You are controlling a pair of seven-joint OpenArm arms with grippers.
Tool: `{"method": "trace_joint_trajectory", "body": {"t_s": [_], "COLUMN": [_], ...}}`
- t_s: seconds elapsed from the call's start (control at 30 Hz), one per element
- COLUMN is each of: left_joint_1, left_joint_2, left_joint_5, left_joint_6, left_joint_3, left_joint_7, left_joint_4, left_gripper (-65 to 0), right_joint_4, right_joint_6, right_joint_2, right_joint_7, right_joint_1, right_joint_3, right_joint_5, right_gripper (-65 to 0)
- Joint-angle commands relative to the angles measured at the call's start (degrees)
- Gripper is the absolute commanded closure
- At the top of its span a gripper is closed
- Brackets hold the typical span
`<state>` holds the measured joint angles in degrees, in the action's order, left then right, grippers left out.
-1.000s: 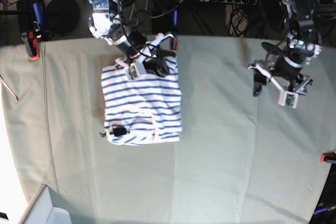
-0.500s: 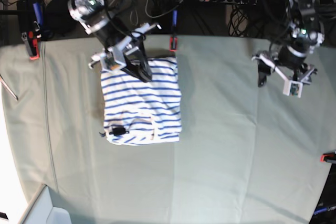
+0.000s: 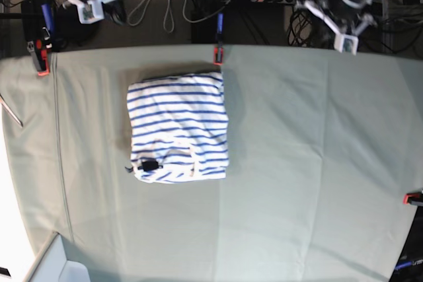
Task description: Layout the t-shirt on the table in an organized manner, then fold the t-shirt properly
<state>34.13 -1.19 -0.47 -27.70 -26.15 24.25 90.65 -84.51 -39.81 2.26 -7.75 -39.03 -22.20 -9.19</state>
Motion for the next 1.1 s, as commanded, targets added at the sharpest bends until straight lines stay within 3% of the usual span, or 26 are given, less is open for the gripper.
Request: {"method": "trace_joint_trajectory", "body": {"t_s": [0.0, 0.1, 0.27, 0.37, 0.43, 0.57, 0.6, 0.67, 0.73, 0.83, 0.93, 1.0, 1.07], "left_joint_1": [0.46, -0.68, -9.91, -17.56, -23.36, -32.94, -34.44, -35.4, -35.58, -35.23, -35.4, -35.49, -35.32], "left_joint_2": [0.62, 1.76, 0.62, -2.37, -3.95, -7.73, -7.91, -8.0, -7.64, -7.38, -6.24, -5.89, -5.53], "left_joint_5": [-0.72, -0.72, -0.37, -0.37, -0.1, 6.76, 8.78, 12.29, 14.05, 15.72, 18.54, 20.38, 20.82], "left_joint_6": [-0.3, -0.3, -0.3, -0.21, 0.41, 0.41, 0.41, 0.49, 0.93, 7.09, 11.22, 12.71, 13.33], "left_joint_3": [-0.18, -0.09, 0.0, 0.17, 0.26, 0.26, 0.26, 0.0, 0.0, 0.17, 0.17, 0.17, 0.09], "left_joint_7": [-0.82, -0.91, -1.52, -11.28, -22.36, -40.29, -43.02, -42.14, -37.57, -31.24, -30.8, -30.8, -30.8], "left_joint_4": [-0.59, -9.2, -31.44, -50.61, -65.82, -90.65, -90.65, -90.65, -90.65, -87.53, -87.27, -87.35, -87.44], "left_gripper": [0.0, 0.0, 0.0, 0.0, 0.0, 0.0, 0.0, 0.0, 0.0, 0.0, 0.0, 0.0, 0.0], "right_joint_4": [1.92, 11.59, 27.06, 35.94, 41.39, 51.15, 52.99, 57.13, 61.52, 70.14, 76.38, 79.89, 82.88], "right_joint_6": [-0.19, -0.19, -0.19, -0.19, -0.19, -0.19, -0.19, -0.19, 9.09, 27.02, 42.85, 52.25, 58.58], "right_joint_2": [-0.9, -3.71, -6.97, -8.28, -8.9, -9.51, -9.43, -9.34, -9.34, -9.43, -9.43, -9.34, -9.25], "right_joint_7": [-0.74, -0.74, -0.74, -0.82, -0.82, -0.91, -1.17, -4.52, -9.26, -16.38, -20.87, -21.31, -21.31], "right_joint_1": [-0.4, 1.62, 7.95, 12.7, 16.04, 21.31, 22.28, 23.77, 25.0, 27.03, 29.31, 30.98, 32.21], "right_joint_3": [0.09, 0.17, 0.17, 0.26, 1.32, 2.99, 2.99, 3.78, 6.94, 13.45, 18.28, 21.45, 23.47], "right_joint_5": [0.62, 0.62, 0.62, 0.53, 0.36, 0.36, 0.36, 0.27, 0.27, 0.27, 0.27, 0.27, 0.27], "right_gripper": [0.0, 0.0, 0.0, 0.0, 0.0, 0.0, 0.0, 0.0, 0.0, 0.0, 0.0, 0.0, 0.0]}}
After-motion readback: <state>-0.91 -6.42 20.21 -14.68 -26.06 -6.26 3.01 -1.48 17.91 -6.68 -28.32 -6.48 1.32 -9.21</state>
